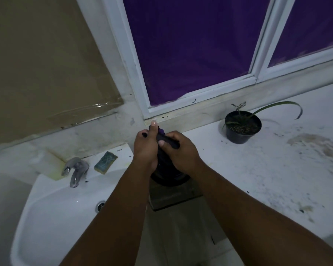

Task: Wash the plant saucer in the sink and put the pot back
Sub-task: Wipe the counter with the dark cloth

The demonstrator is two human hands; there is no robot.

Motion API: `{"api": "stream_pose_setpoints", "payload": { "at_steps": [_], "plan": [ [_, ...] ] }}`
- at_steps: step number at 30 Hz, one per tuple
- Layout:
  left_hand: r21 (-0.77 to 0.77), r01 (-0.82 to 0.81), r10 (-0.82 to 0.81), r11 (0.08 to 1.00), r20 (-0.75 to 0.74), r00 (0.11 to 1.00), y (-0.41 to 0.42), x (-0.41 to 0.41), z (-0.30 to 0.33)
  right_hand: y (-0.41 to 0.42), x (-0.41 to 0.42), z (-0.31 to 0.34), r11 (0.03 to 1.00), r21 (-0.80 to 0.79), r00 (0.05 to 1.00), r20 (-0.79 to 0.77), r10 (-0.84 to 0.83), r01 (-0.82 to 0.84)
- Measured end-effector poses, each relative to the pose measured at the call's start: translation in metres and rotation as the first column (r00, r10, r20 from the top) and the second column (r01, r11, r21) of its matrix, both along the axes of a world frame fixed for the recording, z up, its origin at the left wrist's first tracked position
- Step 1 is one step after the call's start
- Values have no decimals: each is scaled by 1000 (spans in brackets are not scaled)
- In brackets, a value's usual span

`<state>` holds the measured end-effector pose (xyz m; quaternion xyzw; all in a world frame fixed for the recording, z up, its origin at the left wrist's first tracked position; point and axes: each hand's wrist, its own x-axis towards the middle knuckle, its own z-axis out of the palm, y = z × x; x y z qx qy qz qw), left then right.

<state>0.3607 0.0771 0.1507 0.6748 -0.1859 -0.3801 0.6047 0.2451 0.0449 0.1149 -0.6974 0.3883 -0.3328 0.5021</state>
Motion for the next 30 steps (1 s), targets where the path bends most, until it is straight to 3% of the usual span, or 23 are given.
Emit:
{"api": "stream_pose_setpoints", "payload": {
  "at_steps": [4, 8, 16, 19, 24, 30],
  "plan": [
    [-9, 142, -142, 990, 1, 990, 7, 6, 19, 10, -6, 9, 991, -13, 991, -4, -130, 130],
    [15, 282, -282, 959, 140, 949, 11, 6, 28, 16, -15, 25, 974, -14, 974, 17, -228, 228],
    [-2, 406, -393, 914, 246, 886, 29, -17, 36, 35, -35, 45, 941, 26, 938, 82, -337, 336],
    [-13, 419, -406, 908, 222, 886, 38, -29, 35, 37, -50, 54, 938, 53, 930, 123, -346, 342],
    [5, 395, -356, 919, 443, 823, 35, -56, 36, 21, -85, 69, 948, -2, 929, 197, -312, 319],
    [-141, 228, -168, 963, 345, 923, 16, -124, 37, -21, -153, 73, 982, -82, 971, 188, -150, 168]
  ]
}}
